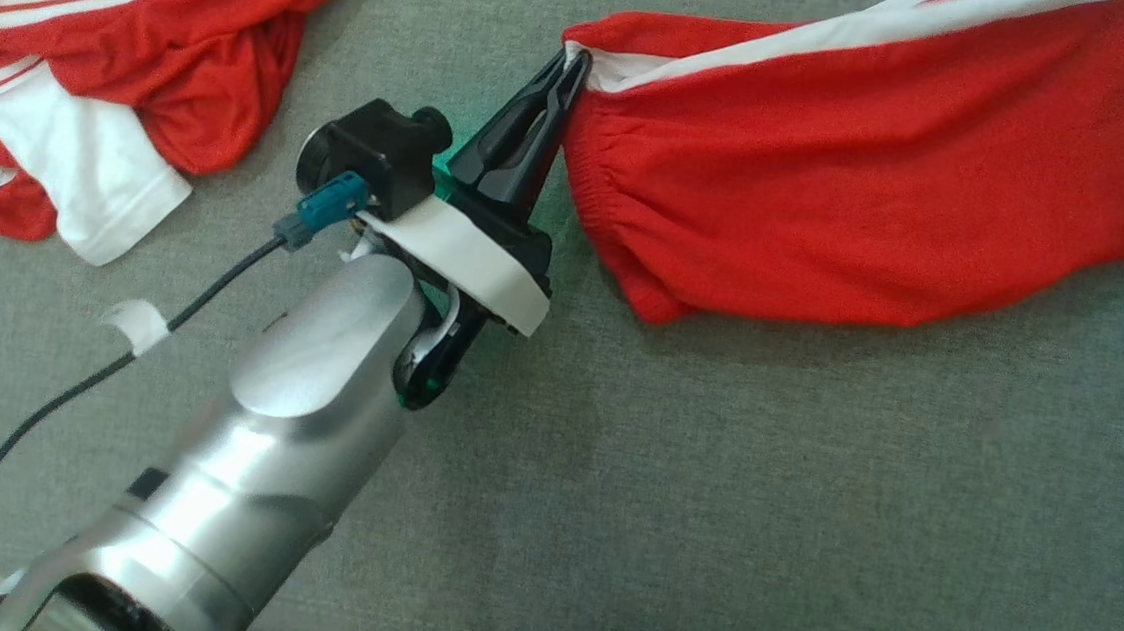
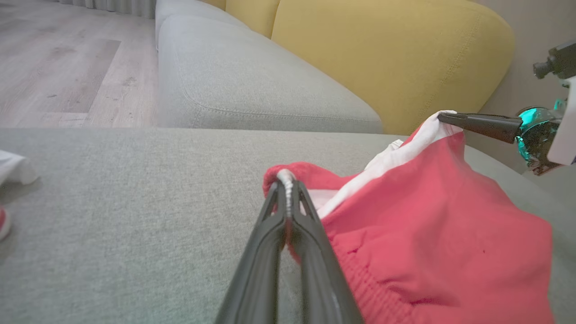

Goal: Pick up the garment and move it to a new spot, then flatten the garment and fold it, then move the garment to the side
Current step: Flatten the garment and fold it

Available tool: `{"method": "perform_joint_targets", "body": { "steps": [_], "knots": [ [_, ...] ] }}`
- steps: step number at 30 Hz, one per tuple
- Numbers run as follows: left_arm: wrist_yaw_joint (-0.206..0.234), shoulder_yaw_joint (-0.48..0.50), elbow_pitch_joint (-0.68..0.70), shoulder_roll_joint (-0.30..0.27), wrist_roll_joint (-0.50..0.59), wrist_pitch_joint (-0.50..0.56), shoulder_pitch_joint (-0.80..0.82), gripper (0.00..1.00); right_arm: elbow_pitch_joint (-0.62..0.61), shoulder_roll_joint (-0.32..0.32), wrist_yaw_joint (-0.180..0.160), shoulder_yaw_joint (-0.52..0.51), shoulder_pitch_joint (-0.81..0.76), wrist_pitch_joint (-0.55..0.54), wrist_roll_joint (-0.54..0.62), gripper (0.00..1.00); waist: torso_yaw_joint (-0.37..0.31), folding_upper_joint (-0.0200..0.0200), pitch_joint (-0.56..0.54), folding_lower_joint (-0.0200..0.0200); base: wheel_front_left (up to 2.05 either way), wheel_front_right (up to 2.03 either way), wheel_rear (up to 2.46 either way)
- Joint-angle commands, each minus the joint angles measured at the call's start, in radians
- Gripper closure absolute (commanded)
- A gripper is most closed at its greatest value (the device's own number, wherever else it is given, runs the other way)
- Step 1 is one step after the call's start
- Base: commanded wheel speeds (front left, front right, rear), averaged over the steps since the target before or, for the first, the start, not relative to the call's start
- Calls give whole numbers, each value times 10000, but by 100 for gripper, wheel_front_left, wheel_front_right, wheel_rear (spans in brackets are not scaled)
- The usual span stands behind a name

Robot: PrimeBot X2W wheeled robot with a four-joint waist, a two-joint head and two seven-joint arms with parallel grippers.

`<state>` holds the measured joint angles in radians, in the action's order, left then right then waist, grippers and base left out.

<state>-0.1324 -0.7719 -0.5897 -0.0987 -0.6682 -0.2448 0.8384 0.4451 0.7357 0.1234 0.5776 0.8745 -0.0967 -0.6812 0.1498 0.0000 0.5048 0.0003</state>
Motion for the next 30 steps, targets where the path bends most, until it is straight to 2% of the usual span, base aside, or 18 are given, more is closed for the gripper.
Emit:
{"method": "perform_joint_targets", "body": {
  "steps": [1,2,3,4,8,12,16,20,21,22,23,30],
  "knots": [
    [17,281,143,-92,17,-110,199,100,-27,120,73,152,-21,167,-111,27,66,0,88,-3,0,0,0],
    [17,258,81,-67,-11,-129,203,74,213,49,73,300,113,283,-193,0,61,0,103,-3,0,0,0],
    [17,238,25,-53,-16,-142,202,7,432,-23,73,421,219,427,-278,0,53,0,109,-3,0,0,0],
    [17,258,-41,-45,11,-152,194,0,644,-94,73,514,281,562,-401,0,41,0,103,-3,0,0,0],
    [179,771,223,-74,555,-165,-118,0,1252,-233,73,831,147,1040,-1044,0,-42,0,-73,-3,0,0,0],
    [830,1633,1373,-223,1672,-167,-1006,0,1781,-148,73,1099,-167,1276,-1570,0,-100,0,-233,-3,0,0,0],
    [1551,2564,2916,-120,2880,-168,-2248,0,2547,-201,73,1258,-400,1084,-2092,0,142,0,-340,-3,0,0,0],
    [1803,3134,4101,137,3681,-169,-3494,0,3290,-439,73,1460,-683,668,-2616,0,519,0,-553,-3,0,0,0],
    [1817,3206,4295,187,3841,-169,-3754,0,3374,-486,73,1564,-772,539,-2734,3,601,0,-637,-3,0,0,0],
    [1828,3258,4446,227,3998,-169,-3986,0,3418,-505,73,1688,-859,445,-2827,55,669,0,-739,-3,0,0,0],
    [1837,3314,4572,263,4117,-169,-4204,0,3456,-507,73,1792,-930,411,-2907,100,715,0,-852,-3,0,0,0],
    [1849,3817,4959,372,4469,-169,-5280,0,3672,-442,73,2030,-1416,931,-3445,100,544,0,-1827,-3,0,0,0]
  ]
}}
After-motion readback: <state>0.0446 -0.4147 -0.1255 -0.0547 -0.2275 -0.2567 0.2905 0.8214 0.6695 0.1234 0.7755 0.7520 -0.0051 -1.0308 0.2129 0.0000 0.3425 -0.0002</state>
